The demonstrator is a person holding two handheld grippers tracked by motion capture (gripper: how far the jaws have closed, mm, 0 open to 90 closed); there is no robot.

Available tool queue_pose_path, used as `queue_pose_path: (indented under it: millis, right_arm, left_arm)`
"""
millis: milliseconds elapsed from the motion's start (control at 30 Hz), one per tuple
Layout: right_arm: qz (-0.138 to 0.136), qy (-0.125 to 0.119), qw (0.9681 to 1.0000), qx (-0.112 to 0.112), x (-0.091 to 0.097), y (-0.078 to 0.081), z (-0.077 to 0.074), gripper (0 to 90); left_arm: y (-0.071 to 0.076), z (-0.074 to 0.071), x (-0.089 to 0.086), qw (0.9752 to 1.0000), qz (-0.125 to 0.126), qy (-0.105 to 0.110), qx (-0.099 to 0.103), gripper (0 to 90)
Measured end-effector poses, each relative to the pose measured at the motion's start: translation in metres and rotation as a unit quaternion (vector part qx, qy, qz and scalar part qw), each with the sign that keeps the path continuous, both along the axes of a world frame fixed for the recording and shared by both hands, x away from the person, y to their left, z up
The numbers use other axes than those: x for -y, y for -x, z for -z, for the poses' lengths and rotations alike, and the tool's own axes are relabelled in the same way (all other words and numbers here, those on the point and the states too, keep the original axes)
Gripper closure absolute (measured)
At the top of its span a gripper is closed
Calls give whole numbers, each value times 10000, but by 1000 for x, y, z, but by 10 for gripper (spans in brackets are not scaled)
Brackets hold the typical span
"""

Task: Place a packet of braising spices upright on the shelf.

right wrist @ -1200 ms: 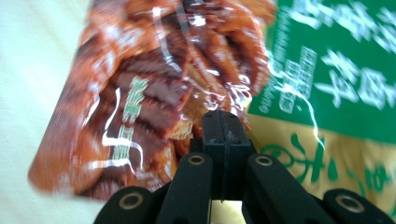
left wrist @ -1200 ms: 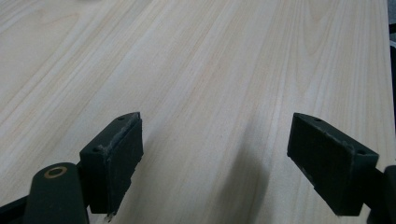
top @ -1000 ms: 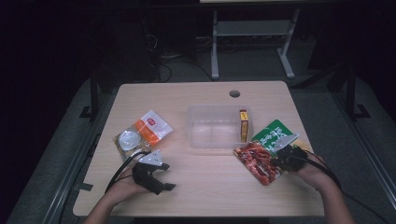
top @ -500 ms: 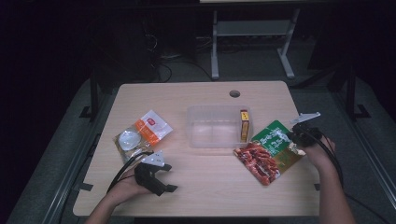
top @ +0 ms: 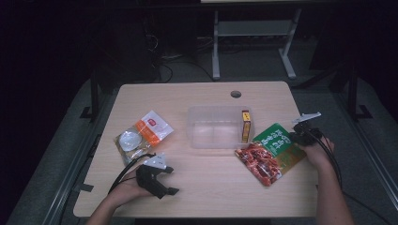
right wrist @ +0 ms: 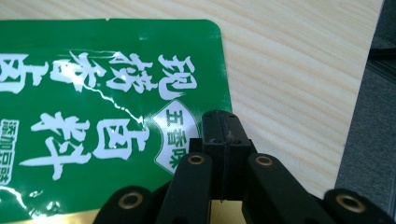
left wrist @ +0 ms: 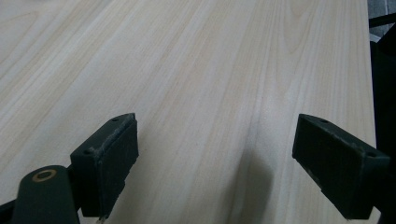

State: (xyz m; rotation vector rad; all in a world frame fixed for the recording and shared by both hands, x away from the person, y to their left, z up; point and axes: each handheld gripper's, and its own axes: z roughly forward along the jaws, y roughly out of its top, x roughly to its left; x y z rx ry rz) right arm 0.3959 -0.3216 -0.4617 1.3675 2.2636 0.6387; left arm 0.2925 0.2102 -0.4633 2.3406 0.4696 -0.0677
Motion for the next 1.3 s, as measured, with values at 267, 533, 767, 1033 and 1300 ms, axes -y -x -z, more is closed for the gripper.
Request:
queue_pose_path:
  millis: [267,533,767,1033,1300]
  right_arm:
    - [-257,230,9993,-134,1,16,-3,900]
    - [-661,285,9973,-169,-2,50,-4,900]
    - [-1110,233,9933,-200,-16,68,-5,900]
    - [-1631,178,9862,-226,-43,75,-6,900]
    - [-1975,200,9798,-226,-63,79,-6,900]
  left_arm:
    - [1,0,1,10000,38,14,-36,140]
    - [3,-1,4,10000,68,57,-17,140]
    - [3,-1,6,9999,89,71,22,140]
    - [4,-2,5,9999,90,82,83,140]
    - [2,-4,4,9998,54,94,195,141]
